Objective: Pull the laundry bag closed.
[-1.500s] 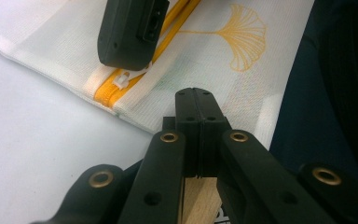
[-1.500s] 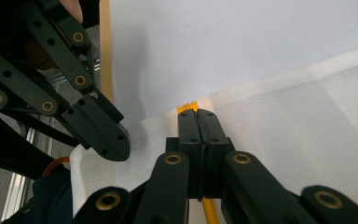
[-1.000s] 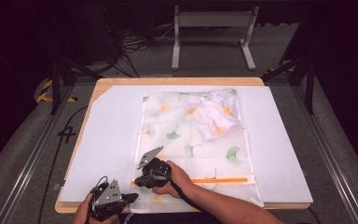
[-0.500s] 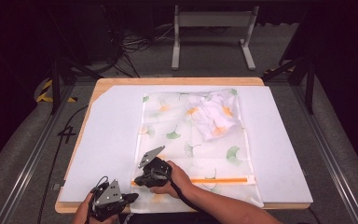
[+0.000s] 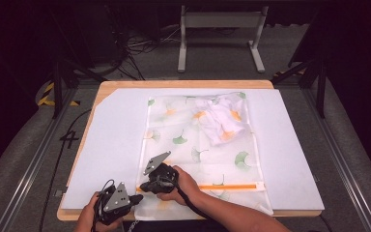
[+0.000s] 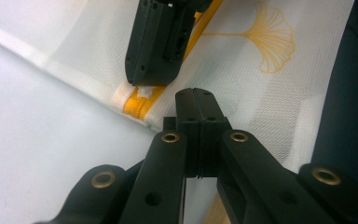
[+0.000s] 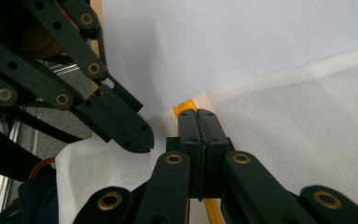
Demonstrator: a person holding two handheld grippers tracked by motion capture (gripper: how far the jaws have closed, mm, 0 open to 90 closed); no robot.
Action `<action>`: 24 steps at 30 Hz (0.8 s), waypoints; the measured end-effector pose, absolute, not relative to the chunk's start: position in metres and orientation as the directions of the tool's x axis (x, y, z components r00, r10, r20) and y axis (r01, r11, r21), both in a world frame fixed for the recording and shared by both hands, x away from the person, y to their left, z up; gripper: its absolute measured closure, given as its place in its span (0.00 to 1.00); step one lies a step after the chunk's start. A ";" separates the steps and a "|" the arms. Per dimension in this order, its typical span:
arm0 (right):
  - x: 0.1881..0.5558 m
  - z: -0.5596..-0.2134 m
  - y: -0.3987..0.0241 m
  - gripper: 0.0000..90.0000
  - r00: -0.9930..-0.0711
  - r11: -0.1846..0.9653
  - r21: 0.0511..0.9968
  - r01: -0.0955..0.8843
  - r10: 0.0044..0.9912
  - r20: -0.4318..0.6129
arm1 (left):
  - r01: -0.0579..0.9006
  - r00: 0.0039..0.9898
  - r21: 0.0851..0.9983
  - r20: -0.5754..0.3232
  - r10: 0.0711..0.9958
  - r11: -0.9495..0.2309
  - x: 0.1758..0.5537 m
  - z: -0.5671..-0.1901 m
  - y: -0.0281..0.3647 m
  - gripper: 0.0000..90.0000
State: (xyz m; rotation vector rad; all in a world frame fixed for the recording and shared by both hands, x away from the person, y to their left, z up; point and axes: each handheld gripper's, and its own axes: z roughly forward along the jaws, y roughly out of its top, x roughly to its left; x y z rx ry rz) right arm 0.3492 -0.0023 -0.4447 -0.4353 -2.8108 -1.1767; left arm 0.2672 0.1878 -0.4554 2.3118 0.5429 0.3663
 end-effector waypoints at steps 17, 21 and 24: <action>0.348 -0.445 -0.005 1.00 -0.963 0.680 0.684 0.264 0.223 0.150 | 0.301 0.845 0.719 0.104 0.525 -0.626 0.273 -0.457 0.193 1.00; 0.347 -0.445 -0.006 1.00 -0.965 0.681 0.686 0.257 0.219 0.144 | 0.306 0.843 0.720 0.099 0.529 -0.622 0.273 -0.457 0.193 1.00; 0.347 -0.445 -0.007 1.00 -0.966 0.683 0.685 0.254 0.214 0.145 | 0.310 0.845 0.726 0.086 0.527 -0.615 0.274 -0.458 0.194 1.00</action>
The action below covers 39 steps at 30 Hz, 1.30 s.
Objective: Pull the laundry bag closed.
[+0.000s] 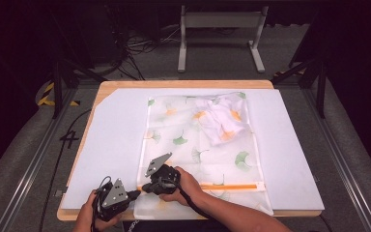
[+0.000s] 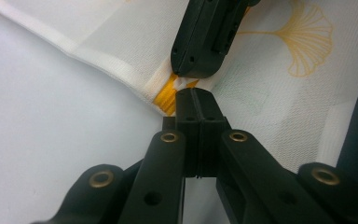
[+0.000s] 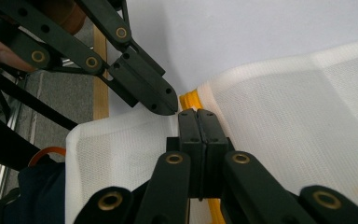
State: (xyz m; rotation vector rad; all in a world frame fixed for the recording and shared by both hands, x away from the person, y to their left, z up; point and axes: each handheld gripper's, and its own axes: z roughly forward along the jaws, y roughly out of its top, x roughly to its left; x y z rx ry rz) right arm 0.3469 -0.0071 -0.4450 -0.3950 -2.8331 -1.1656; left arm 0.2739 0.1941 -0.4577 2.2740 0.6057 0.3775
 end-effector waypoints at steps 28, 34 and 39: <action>0.347 -0.448 -0.006 0.96 -0.948 0.657 0.684 0.316 0.243 0.205 | 0.318 0.844 0.727 0.074 0.531 -0.608 0.275 -0.458 0.195 1.00; 0.346 -0.449 -0.002 1.00 -0.937 0.639 0.689 0.342 0.287 0.199 | 0.320 0.847 0.735 0.061 0.529 -0.597 0.275 -0.459 0.197 1.00; 0.343 -0.449 0.001 1.00 -0.932 0.629 0.695 0.349 0.314 0.183 | 0.323 0.846 0.738 0.056 0.531 -0.592 0.275 -0.459 0.197 1.00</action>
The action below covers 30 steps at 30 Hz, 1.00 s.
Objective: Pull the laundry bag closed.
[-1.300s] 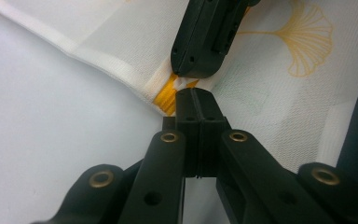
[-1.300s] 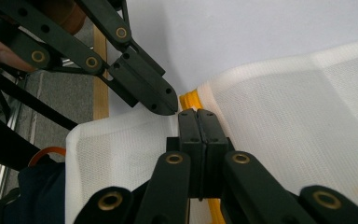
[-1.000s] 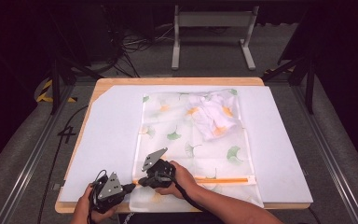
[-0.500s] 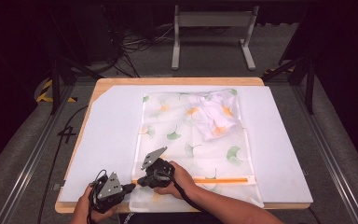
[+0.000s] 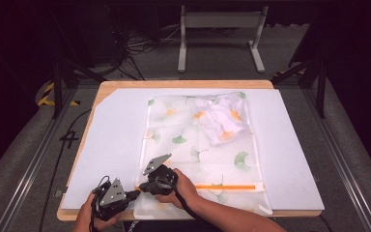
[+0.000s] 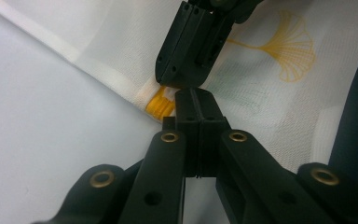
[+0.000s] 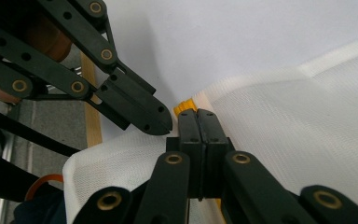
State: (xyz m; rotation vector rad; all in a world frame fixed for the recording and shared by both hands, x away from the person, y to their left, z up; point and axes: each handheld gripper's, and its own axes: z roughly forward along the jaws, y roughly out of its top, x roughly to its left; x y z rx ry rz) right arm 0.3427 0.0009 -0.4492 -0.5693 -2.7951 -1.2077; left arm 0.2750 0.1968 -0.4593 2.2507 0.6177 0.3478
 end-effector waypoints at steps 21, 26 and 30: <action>0.345 -0.447 -0.015 1.00 -0.951 0.644 0.703 0.301 0.258 0.170 | 0.329 0.843 0.740 0.049 0.535 -0.586 0.275 -0.460 0.198 1.00; 0.345 -0.448 -0.017 1.00 -0.951 0.638 0.707 0.303 0.255 0.178 | 0.330 0.842 0.740 0.049 0.536 -0.586 0.275 -0.460 0.197 1.00; 0.346 -0.448 -0.020 1.00 -0.949 0.645 0.700 0.306 0.260 0.176 | 0.330 0.842 0.740 0.050 0.536 -0.586 0.275 -0.460 0.198 1.00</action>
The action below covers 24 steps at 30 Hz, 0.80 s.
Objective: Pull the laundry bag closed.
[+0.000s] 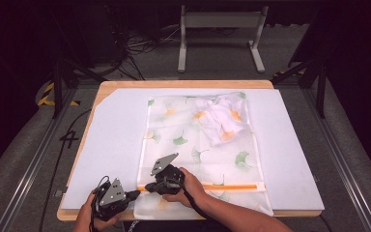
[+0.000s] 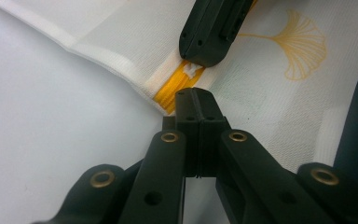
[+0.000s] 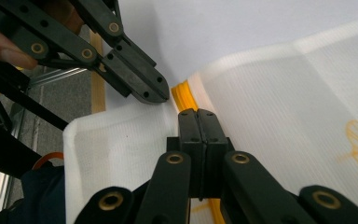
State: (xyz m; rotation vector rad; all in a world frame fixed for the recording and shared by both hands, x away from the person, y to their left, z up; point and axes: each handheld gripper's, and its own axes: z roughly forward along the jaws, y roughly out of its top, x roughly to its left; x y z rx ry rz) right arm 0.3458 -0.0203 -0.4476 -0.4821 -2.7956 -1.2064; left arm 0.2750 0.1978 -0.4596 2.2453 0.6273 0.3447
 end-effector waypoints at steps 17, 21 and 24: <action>0.345 -0.442 -0.037 1.00 -0.953 0.673 0.680 0.291 0.262 0.148 | 0.335 0.843 0.743 0.038 0.537 -0.579 0.276 -0.460 0.198 1.00; 0.346 -0.441 -0.042 1.00 -0.954 0.668 0.685 0.291 0.259 0.152 | 0.335 0.843 0.743 0.038 0.537 -0.580 0.275 -0.460 0.198 1.00; 0.346 -0.439 -0.046 1.00 -0.953 0.666 0.686 0.292 0.266 0.148 | 0.336 0.842 0.742 0.039 0.538 -0.580 0.275 -0.460 0.198 1.00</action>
